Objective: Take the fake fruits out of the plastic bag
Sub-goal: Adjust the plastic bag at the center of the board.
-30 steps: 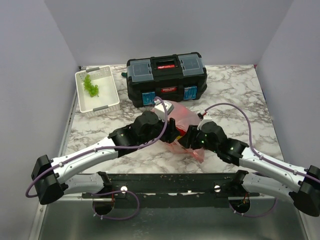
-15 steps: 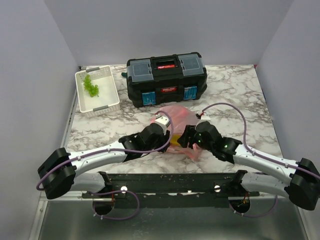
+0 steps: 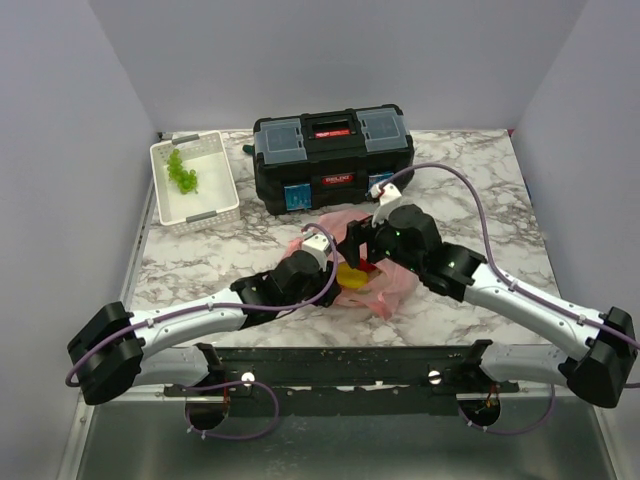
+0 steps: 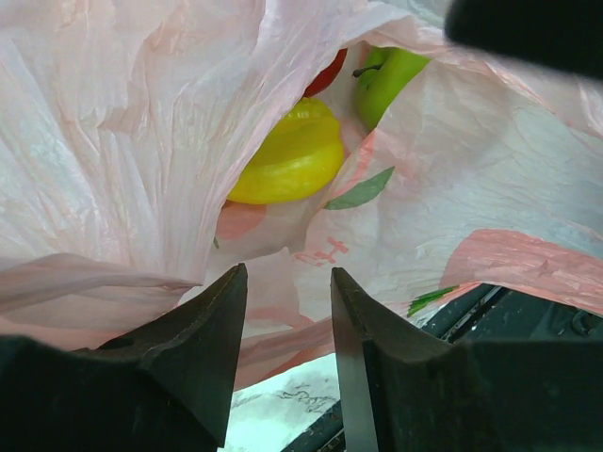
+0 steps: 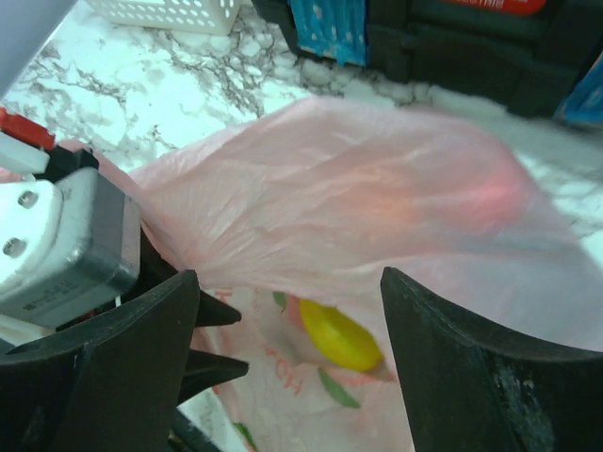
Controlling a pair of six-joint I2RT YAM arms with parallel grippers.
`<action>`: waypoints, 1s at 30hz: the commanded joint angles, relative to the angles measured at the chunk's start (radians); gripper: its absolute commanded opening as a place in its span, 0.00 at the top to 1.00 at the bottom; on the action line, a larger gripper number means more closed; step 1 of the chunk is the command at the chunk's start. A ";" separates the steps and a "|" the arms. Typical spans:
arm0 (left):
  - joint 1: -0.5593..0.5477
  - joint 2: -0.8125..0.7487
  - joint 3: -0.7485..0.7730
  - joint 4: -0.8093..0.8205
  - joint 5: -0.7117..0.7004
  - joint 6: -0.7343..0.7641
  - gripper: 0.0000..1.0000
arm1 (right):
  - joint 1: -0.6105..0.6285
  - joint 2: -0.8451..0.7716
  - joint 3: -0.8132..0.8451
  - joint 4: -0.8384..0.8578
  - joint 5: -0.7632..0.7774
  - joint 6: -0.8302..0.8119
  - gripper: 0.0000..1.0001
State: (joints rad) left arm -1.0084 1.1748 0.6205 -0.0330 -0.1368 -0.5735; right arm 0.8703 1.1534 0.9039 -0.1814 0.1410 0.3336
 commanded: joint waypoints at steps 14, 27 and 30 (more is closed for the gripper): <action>-0.003 -0.036 -0.024 0.061 0.017 -0.018 0.57 | -0.002 0.270 0.179 -0.307 0.005 -0.438 0.21; -0.004 -0.047 -0.020 0.059 0.023 -0.011 0.57 | -0.002 0.363 0.168 -0.325 0.024 -0.433 0.19; -0.003 -0.044 -0.019 0.059 0.023 -0.009 0.56 | -0.002 0.362 0.152 -0.302 0.093 -0.430 0.17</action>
State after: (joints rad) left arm -1.0084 1.1461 0.5922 0.0021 -0.1268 -0.5911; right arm 0.8642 1.5028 1.0775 -0.4744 0.1745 -0.0803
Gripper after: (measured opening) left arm 0.434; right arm 0.816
